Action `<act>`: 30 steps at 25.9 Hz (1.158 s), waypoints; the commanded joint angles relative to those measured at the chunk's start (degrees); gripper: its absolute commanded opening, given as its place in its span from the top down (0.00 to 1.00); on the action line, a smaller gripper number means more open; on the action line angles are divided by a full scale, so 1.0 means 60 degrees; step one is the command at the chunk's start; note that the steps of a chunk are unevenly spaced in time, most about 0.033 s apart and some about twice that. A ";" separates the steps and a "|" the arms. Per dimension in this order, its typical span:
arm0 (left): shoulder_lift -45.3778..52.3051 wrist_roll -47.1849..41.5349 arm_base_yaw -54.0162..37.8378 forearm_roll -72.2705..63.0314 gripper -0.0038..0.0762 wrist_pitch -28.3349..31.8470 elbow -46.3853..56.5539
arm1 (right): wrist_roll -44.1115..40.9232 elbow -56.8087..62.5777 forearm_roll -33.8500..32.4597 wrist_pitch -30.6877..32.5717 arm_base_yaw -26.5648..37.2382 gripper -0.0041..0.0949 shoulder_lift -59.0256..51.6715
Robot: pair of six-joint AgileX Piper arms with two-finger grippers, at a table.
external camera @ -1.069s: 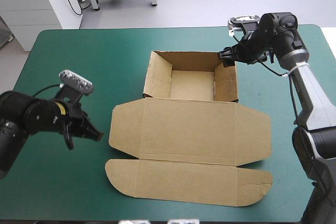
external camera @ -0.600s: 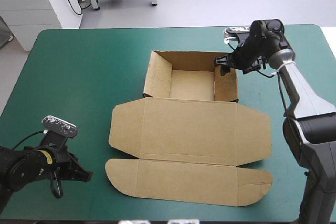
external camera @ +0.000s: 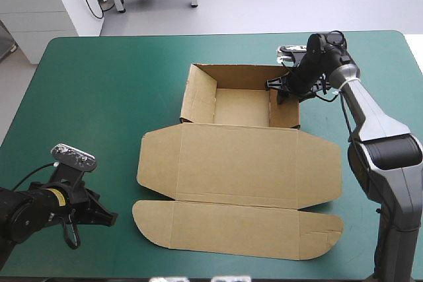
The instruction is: Fold the box
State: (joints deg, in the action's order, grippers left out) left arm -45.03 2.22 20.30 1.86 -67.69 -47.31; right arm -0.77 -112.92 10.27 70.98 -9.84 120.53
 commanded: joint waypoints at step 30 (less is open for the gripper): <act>0.0040 0.0023 0.0036 0.0008 0.96 0.0345 -0.0221 | 0.2021 -0.2559 -0.1609 -0.0101 0.5322 0.98 -0.0579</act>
State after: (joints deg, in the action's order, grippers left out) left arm -44.92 2.48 20.30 1.90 -67.65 -47.31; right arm 11.10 -126.24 0.00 71.49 19.45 120.64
